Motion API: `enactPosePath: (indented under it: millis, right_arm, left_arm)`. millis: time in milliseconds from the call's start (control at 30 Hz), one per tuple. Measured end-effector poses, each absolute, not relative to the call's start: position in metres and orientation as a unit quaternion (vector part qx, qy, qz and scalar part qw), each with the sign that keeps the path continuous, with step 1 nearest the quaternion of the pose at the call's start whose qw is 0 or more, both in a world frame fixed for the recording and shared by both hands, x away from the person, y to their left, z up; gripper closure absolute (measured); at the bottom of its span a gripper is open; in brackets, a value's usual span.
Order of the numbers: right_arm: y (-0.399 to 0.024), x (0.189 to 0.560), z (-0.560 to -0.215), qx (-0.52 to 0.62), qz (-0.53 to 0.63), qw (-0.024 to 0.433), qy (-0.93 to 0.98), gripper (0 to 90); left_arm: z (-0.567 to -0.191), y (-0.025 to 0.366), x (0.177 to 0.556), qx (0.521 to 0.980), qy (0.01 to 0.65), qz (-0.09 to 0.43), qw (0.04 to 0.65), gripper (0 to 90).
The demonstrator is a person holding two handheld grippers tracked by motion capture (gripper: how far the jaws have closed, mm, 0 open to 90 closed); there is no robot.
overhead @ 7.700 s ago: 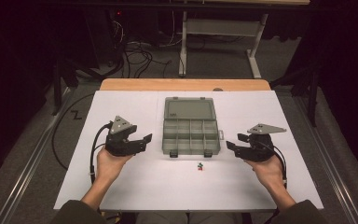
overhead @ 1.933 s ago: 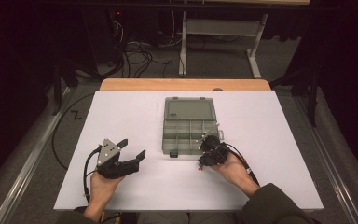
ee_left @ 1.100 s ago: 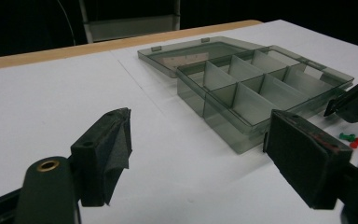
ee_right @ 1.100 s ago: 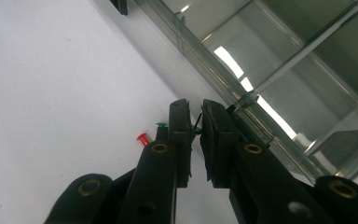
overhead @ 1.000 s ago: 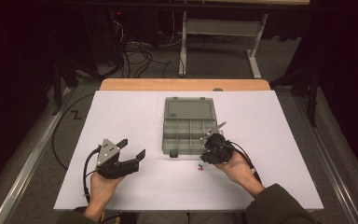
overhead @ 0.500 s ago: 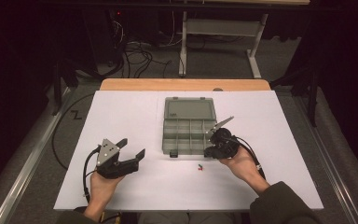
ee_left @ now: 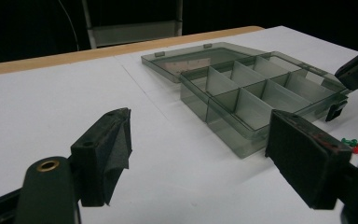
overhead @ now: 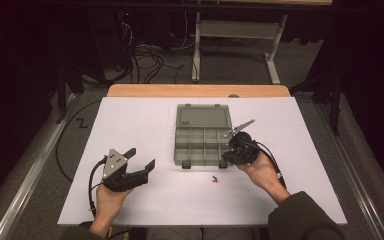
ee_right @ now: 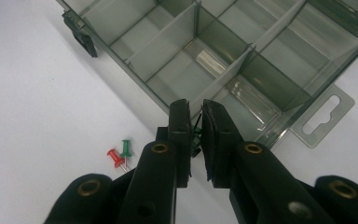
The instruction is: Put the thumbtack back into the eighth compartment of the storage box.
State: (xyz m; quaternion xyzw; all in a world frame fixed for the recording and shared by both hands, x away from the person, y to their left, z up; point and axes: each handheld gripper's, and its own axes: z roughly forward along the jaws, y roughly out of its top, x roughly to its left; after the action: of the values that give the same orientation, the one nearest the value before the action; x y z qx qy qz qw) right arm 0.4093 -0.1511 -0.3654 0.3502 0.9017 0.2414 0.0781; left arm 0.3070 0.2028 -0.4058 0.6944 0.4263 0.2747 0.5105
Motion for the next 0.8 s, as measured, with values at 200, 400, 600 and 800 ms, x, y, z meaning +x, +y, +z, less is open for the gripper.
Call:
enactPosePath:
  millis: [200, 400, 600, 800]
  right_arm:
    - [-0.152, 0.415, -0.365, 0.359, 0.238, 0.078, 0.899, 84.5]
    - [-0.154, 0.42, -0.365, 0.365, 0.235, 0.079, 0.897, 84.5]
    - [-0.155, 0.427, -0.368, 0.375, 0.225, 0.075, 0.896, 84.4]
    - [-0.154, 0.432, -0.373, 0.381, 0.213, 0.07, 0.897, 84.2]
  left_arm:
    - [-0.406, 0.202, 0.307, 0.696, 0.427, 0.277, 0.506, 22.9]
    - [-0.407, 0.202, 0.308, 0.697, 0.427, 0.272, 0.508, 22.9]
    - [-0.406, 0.202, 0.308, 0.696, 0.427, 0.272, 0.509, 23.1]
    - [-0.407, 0.201, 0.309, 0.698, 0.427, 0.27, 0.508, 23.1]
